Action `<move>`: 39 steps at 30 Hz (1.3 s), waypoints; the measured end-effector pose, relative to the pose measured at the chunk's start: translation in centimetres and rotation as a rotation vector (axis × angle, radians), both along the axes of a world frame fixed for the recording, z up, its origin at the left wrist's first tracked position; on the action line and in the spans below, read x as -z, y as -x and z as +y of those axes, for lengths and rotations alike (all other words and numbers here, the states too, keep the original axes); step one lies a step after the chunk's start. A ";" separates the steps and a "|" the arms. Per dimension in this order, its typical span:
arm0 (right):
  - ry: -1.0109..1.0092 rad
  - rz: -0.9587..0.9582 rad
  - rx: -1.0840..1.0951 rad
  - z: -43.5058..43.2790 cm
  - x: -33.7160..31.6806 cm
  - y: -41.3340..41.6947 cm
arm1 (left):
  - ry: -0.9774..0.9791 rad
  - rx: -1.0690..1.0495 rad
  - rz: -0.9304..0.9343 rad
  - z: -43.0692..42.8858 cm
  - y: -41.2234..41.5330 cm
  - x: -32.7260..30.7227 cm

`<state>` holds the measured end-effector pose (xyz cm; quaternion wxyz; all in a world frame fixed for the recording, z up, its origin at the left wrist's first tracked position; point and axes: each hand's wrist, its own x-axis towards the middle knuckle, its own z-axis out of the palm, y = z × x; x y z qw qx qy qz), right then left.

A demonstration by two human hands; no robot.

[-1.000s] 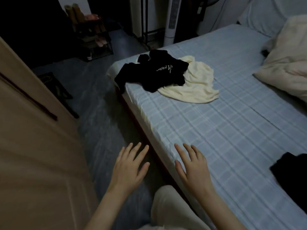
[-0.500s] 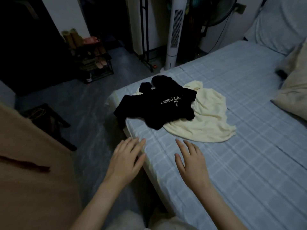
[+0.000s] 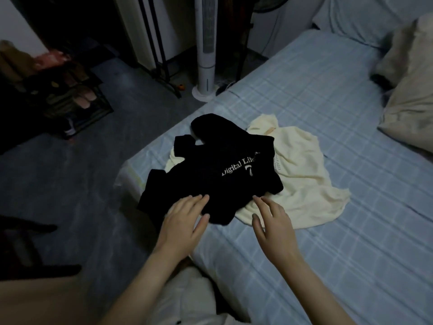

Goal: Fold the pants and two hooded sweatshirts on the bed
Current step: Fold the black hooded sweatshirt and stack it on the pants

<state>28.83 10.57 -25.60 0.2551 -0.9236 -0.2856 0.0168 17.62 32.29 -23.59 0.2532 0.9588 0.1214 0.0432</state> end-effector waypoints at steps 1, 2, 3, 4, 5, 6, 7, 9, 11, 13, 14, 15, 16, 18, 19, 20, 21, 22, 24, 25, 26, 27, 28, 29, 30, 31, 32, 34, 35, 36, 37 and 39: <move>-0.010 0.006 0.022 1.5 0.0 -1.1 | -0.007 0.012 0.002 2.1 -1.6 0.0; -0.019 0.002 0.039 2.9 0.0 -2.4 | -0.011 0.027 0.010 4.2 -3.3 0.1; -0.026 -0.006 0.049 4.2 0.0 -3.8 | -0.012 0.043 0.020 6.2 -5.0 0.2; -0.030 -0.014 0.055 5.4 0.3 -5.3 | -0.007 0.056 0.026 8.1 -6.9 0.7; -0.031 -0.021 0.057 6.4 0.9 -6.9 | 0.002 0.068 0.024 9.9 -8.7 1.3; -0.022 -0.024 0.058 7.3 1.7 -8.6 | 0.007 0.073 0.020 11.5 -10.5 2.3; 0.000 -0.023 0.055 8.1 2.6 -10.3 | 0.006 0.071 0.019 12.9 -12.3 3.5; 0.073 -0.003 0.050 9.4 4.9 -13.7 | 0.000 0.048 0.045 15.2 -15.5 6.4; 0.157 0.027 0.057 10.4 7.7 -17.1 | 0.017 0.003 0.106 17.0 -18.1 10.2; 0.271 0.049 0.108 10.7 10.5 -20.4 | 0.054 -0.054 0.197 18.2 -20.2 14.3; 0.333 0.060 0.156 10.6 11.9 -21.9 | 0.077 -0.088 0.250 18.7 -21.0 16.3; 0.387 0.081 0.210 10.3 13.2 -23.2 | 0.096 -0.122 0.306 19.2 -21.7 18.2; 0.418 0.116 0.255 9.9 14.5 -24.5 | 0.116 -0.153 0.363 19.5 -22.1 19.9; 0.367 0.245 0.307 9.2 16.7 -26.4 | 0.161 -0.181 0.467 19.8 -22.7 22.7; 0.280 0.340 0.314 9.0 17.6 -27.0 | 0.167 -0.184 0.500 19.8 -22.8 23.8; 0.192 0.438 0.318 8.8 18.3 -27.4 | 0.155 -0.185 0.516 19.7 -23.0 24.6; 0.135 0.514 0.322 8.6 18.9 -27.5 | 0.143 -0.185 0.522 19.8 -23.2 25.2; 0.111 0.567 0.326 8.5 19.3 -27.6 | 0.162 -0.189 0.523 19.9 -23.3 25.6; 0.111 0.627 0.333 8.2 19.9 -27.4 | 0.323 -0.170 0.510 20.2 -23.5 25.9; 0.104 0.645 0.324 8.1 19.9 -27.3 | 0.437 -0.146 0.495 20.2 -23.4 25.8; 0.086 0.658 0.305 8.0 19.9 -27.2 | 0.541 -0.129 0.478 20.0 -23.3 25.5; 0.060 0.666 0.286 8.0 19.8 -27.0 | 0.637 -0.132 0.448 19.7 -23.2 25.2; 0.028 0.672 0.281 8.0 19.5 -26.6 | 0.737 -0.151 0.406 19.4 -23.1 24.9; -0.015 0.678 0.288 8.1 19.2 -26.2 | 0.834 -0.170 0.359 19.2 -23.1 24.6; -0.065 0.682 0.304 8.1 18.8 -25.6 | 0.907 -0.182 0.319 18.9 -23.1 24.1; -0.121 0.680 0.323 8.2 18.2 -25.1 | 0.950 -0.184 0.292 18.7 -23.1 23.5; -0.171 0.675 0.346 8.2 17.5 -24.6 | 0.967 -0.179 0.281 18.5 -23.1 22.8; -0.267 0.666 0.396 7.8 15.5 -23.6 | 0.981 -0.163 0.262 18.1 -22.8 20.4; -0.300 0.663 0.402 7.8 14.5 -23.2 | 0.991 -0.157 0.252 17.9 -22.6 19.3; -0.319 0.662 0.397 7.8 13.7 -22.9 | 0.999 -0.156 0.246 17.9 -22.3 18.4; -0.337 0.654 0.391 7.6 12.5 -22.5 | 1.005 -0.150 0.235 17.7 -22.1 17.0; -0.382 0.624 0.387 7.0 9.6 -21.6 | 1.018 -0.142 0.212 17.1 -21.5 13.7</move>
